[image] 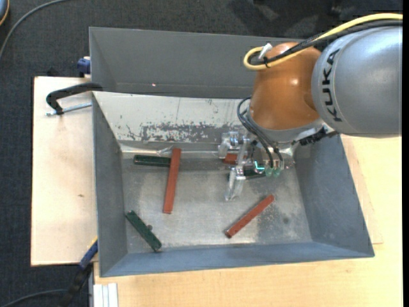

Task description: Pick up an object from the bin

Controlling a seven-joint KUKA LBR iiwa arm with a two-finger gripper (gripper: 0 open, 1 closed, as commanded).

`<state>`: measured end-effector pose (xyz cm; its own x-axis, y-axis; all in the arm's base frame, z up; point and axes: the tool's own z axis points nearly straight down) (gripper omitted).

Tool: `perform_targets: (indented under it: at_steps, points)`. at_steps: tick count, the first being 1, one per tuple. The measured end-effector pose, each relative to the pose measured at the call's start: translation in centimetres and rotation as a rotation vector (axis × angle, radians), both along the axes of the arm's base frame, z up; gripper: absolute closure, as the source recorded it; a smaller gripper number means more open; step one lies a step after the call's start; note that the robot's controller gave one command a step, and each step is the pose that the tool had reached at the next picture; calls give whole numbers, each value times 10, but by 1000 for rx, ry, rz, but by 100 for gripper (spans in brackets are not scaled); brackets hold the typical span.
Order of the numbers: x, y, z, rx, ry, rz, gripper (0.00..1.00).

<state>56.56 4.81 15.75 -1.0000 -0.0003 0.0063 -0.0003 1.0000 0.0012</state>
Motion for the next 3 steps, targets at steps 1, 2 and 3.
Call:
perform_targets:
  at_steps: [1, 2, 3]
  points:
    - [19, -97, -88, -2, -7, -248, 0]
    - [-37, -88, -55, -1, -5, -217, 0]
    - [-53, -80, -44, -1, -6, -147, 0]
